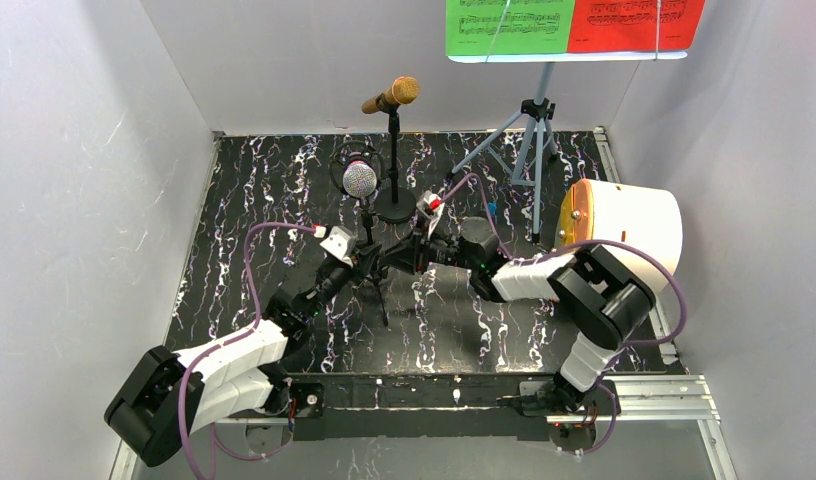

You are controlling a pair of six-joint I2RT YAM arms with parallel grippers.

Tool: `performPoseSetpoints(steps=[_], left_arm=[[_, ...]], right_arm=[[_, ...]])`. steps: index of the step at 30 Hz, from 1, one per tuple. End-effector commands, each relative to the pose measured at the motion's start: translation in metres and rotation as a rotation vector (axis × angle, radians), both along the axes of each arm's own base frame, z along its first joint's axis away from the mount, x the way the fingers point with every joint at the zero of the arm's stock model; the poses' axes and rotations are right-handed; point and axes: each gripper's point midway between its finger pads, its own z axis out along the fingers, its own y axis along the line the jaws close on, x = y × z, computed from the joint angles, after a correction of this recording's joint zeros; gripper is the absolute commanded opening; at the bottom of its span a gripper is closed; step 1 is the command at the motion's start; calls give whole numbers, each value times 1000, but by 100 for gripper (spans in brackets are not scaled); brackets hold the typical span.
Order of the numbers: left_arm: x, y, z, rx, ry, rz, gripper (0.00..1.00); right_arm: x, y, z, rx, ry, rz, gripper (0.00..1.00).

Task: Pack up the instrument practice props
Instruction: Unscrew the knob on the microphone stand.

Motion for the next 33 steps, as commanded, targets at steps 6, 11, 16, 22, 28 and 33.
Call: performPoseSetpoints(steps=[6,11,16,22,28,33], left_arm=[[-9,-10,-15,24,66,-60,0],[-10,-9,-14,24,65,-56,0],[-9,-10,-16,27,70,-60,0],[-9,-10,-16,28,69,-58,0],[-9,-9,-17,30,71,-57,0],[-9,-10,-18,31,73,-60,0]], right_arm=[[-1,-6,-4,-334,-988,50,1],[7,-12,2,-472,-1275,-8,1],[14,-18,10,-561,-1424,-44,1],[10,-15,34,-447,-1308,-124,18],[-8,-13,77,-198,-1000,-203,59],[-14,-15,119,-41,-811,-266,73]])
